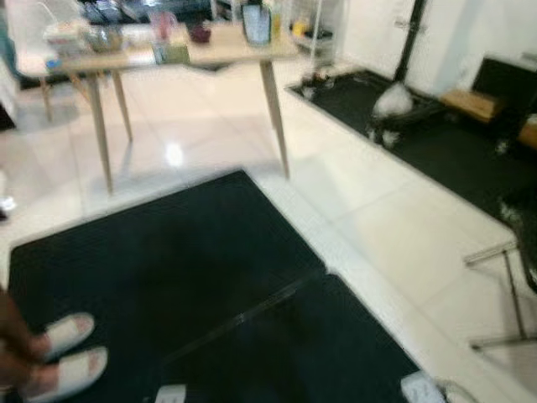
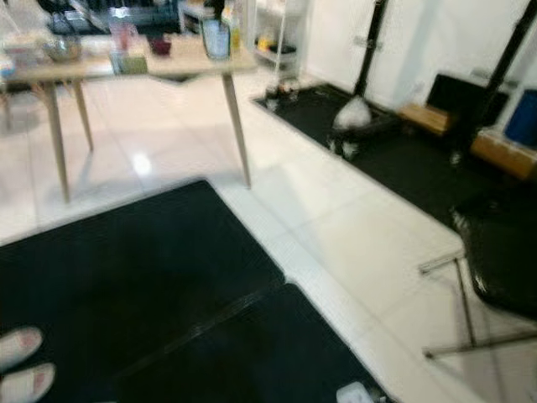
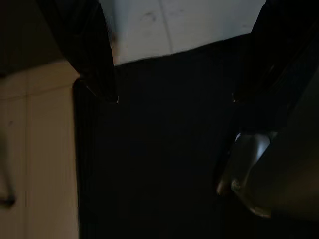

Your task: Restocking fridge

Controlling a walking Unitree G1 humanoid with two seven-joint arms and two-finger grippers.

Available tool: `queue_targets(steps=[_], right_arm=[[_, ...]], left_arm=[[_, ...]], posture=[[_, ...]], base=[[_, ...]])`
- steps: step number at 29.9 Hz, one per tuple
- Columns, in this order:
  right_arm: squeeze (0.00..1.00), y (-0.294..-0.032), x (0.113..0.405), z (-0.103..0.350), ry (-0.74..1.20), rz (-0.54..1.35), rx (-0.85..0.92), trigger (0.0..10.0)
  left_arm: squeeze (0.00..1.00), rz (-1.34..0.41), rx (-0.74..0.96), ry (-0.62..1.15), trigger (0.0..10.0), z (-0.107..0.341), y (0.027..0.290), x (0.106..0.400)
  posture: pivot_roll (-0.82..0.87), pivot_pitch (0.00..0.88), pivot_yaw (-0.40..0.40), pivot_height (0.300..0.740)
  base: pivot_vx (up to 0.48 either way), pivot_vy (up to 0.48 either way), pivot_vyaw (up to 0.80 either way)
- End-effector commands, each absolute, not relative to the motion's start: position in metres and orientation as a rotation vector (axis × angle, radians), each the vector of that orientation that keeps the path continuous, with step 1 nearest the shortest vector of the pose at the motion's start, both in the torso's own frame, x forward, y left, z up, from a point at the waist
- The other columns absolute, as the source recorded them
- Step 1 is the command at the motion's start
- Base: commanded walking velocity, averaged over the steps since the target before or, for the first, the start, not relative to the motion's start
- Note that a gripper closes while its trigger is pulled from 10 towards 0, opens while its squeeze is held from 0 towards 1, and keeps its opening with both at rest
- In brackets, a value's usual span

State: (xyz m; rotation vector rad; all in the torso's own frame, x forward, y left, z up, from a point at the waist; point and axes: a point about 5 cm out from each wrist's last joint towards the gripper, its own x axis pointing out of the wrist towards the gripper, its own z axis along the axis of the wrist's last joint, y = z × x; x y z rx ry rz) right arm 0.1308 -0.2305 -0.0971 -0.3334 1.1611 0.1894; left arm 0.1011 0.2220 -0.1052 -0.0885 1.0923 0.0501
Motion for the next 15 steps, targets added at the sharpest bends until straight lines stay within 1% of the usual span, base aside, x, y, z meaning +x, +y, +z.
queue_targets(steps=[1,4,5,6,9,10,11,15], right_arm=[[0.0,-0.229,0.129,-0.098,1.165,0.199,-0.346,10.0],[0.0,-0.231,0.125,-0.099,1.178,0.201,-0.358,10.0],[0.0,-0.232,0.124,-0.099,1.18,0.194,-0.35,10.0],[0.0,-0.231,0.126,-0.099,1.17,0.184,-0.331,10.0],[0.0,-0.23,0.128,-0.098,1.158,0.172,-0.308,10.0],[0.0,-0.232,0.129,-0.097,1.152,0.15,-0.304,10.0],[0.0,-0.236,0.128,-0.097,1.155,0.125,-0.293,10.0],[0.0,-0.241,0.118,-0.099,1.19,0.126,-0.309,10.0]], left_arm=[[0.0,0.077,-0.07,1.112,10.0,-0.104,0.234,0.094],[0.0,0.086,-0.06,1.112,10.0,-0.103,0.24,0.093],[0.0,0.089,-0.057,1.113,10.0,-0.103,0.242,0.093],[0.0,0.084,-0.048,1.113,10.0,-0.102,0.245,0.093],[0.0,0.076,-0.038,1.113,10.0,-0.101,0.247,0.095],[0.0,0.065,-0.031,1.108,10.0,-0.1,0.247,0.097],[0.0,0.058,-0.027,1.104,10.0,-0.1,0.246,0.099],[0.0,0.069,-0.037,1.094,10.0,-0.1,0.245,0.1]], posture=[[-0.06,0.0,-0.023,0.74],[-0.06,0.0,-0.017,0.74],[-0.06,0.0,-0.004,0.74],[-0.06,0.0,0.007,0.74],[-0.06,0.0,0.007,0.74],[-0.06,0.012,0.01,0.74],[-0.03,0.0,-0.017,0.74],[-0.03,0.004,-0.026,0.74]], base=[[0.356,0.0,0.0],[0.354,0.0,0.0],[0.356,0.0,0.0],[0.352,0.0,0.0],[0.352,0.0,0.0],[0.352,0.0,0.0],[0.352,0.0,0.0],[0.355,0.0,0.0]])
